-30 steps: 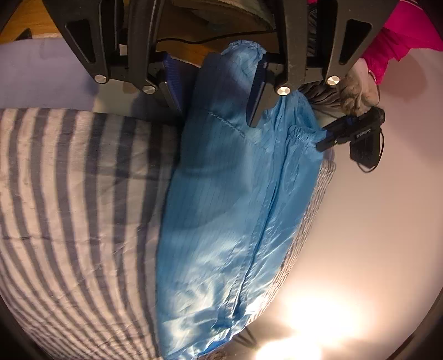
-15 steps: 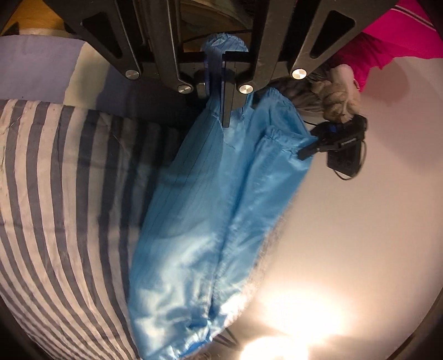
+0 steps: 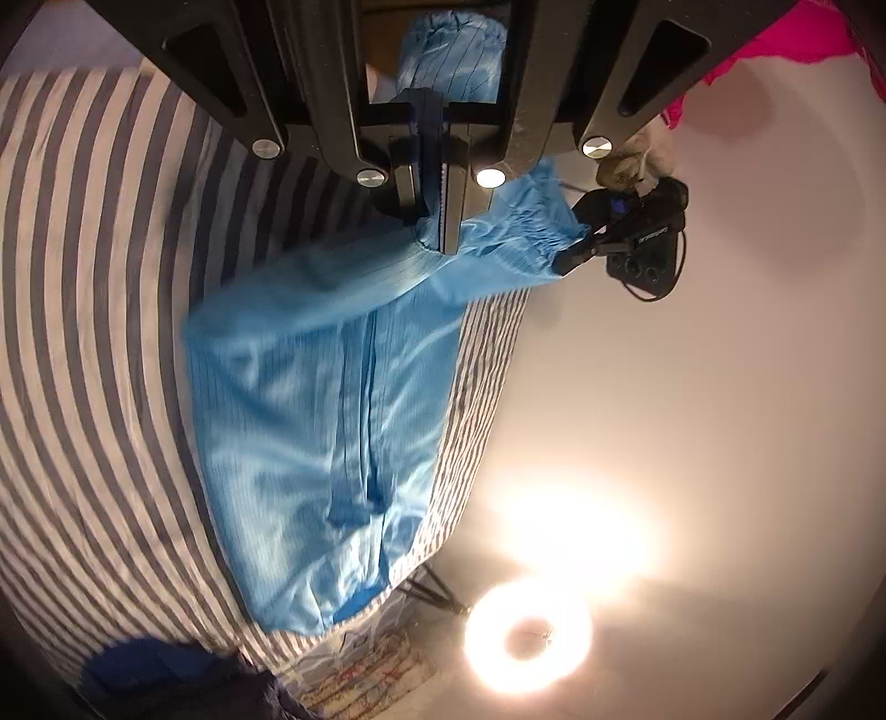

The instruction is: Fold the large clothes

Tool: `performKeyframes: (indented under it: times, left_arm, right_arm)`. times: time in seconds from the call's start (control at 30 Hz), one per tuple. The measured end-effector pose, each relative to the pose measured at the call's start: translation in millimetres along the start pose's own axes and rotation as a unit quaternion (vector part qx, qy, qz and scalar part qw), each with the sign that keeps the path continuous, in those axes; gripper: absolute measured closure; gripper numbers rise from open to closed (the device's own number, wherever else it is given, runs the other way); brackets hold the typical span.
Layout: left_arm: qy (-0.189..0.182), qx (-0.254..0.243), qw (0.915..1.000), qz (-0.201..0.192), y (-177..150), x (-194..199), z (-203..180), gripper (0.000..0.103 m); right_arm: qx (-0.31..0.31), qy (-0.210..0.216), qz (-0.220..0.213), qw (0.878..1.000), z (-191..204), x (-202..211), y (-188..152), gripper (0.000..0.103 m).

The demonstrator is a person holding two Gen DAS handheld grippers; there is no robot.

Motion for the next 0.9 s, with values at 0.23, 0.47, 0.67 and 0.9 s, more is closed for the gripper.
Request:
performKeyframes:
  times: [0.23, 0.47, 0.67, 0.9]
  left_arm:
    - [0.034, 0.021, 0.9992, -0.007, 51, -26, 19, 0.101]
    - [0.08, 0.042, 0.9959, -0.008, 94, -64, 63, 0.101]
    - [0.116, 0.044, 0.9922, -0.015, 111, -79, 84, 0.101]
    - [0.115, 0.056, 0.9917, -0.017, 122, -81, 89, 0.069]
  right_arm:
    - [0.002, -0.05, -0.015, 0.999, -11, -26, 66, 0.101]
    - [-0.019, -0.113, -0.008, 0.993, -46, -62, 110, 0.101]
    - [-0.061, -0.148, -0.001, 0.987, -79, -82, 125, 0.101]
    - [-0.092, -0.144, 0.003, 0.985, -98, -87, 135, 0.066]
Point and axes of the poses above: each gripper's, at about its wrist camera, not at the fingertips, and x roughly against the way its jaws point, z to its left, y to its top, the point moved 8 cm from there along -x, roughly the way its jaws point, and after that the axes turned 7 degrees about -y, right-handed, at the moved point
